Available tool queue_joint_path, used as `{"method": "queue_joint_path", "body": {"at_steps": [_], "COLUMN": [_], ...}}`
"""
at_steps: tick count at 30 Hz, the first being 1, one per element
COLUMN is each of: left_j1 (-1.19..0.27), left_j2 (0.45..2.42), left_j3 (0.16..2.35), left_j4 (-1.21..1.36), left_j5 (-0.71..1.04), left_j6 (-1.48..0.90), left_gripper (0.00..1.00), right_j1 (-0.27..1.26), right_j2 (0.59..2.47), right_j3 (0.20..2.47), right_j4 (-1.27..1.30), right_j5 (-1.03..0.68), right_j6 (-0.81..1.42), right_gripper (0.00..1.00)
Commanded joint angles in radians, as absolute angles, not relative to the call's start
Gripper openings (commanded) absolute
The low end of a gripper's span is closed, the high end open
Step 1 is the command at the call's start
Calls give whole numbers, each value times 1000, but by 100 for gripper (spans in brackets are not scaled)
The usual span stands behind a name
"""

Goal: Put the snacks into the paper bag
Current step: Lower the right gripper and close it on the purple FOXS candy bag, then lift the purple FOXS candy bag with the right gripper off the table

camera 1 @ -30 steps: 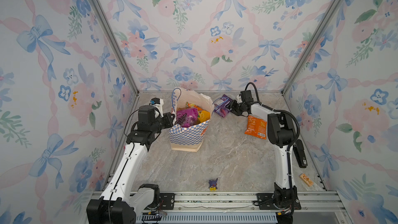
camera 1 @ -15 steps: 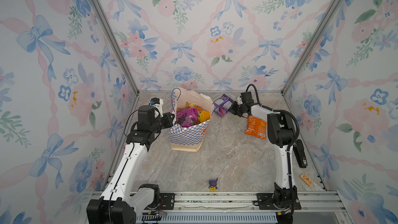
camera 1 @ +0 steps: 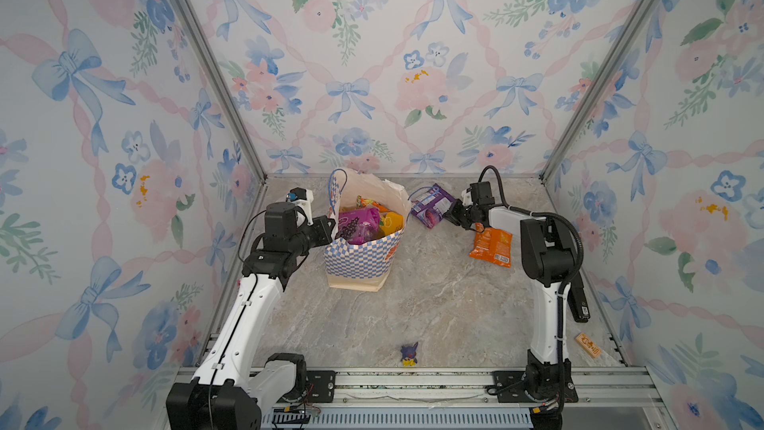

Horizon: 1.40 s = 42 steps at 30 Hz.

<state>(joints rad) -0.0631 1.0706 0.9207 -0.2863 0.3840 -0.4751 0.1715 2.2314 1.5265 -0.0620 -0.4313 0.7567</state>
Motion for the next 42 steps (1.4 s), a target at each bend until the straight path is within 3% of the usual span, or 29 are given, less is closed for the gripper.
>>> {"method": "queue_joint_path", "body": {"at_steps": [1,15,42], "left_j1": [-55,-55,-55], "left_j2": [1073,1081,1092], "left_j3": [925,930,928], "left_j4": [-302,-302,-302], "left_j5": [397,399,399], "left_j6": [-459,-458,-457], "left_gripper": [0,0,0], "right_j1": [163,185,163], "right_j2": [2143,1886,1660], "right_j3": [1474,1253,1272], "right_j4": [-78,-35,66], "right_j5": [-455,-605,-853], "right_j6": [718,641,751], "right_gripper": [0,0,0]}}
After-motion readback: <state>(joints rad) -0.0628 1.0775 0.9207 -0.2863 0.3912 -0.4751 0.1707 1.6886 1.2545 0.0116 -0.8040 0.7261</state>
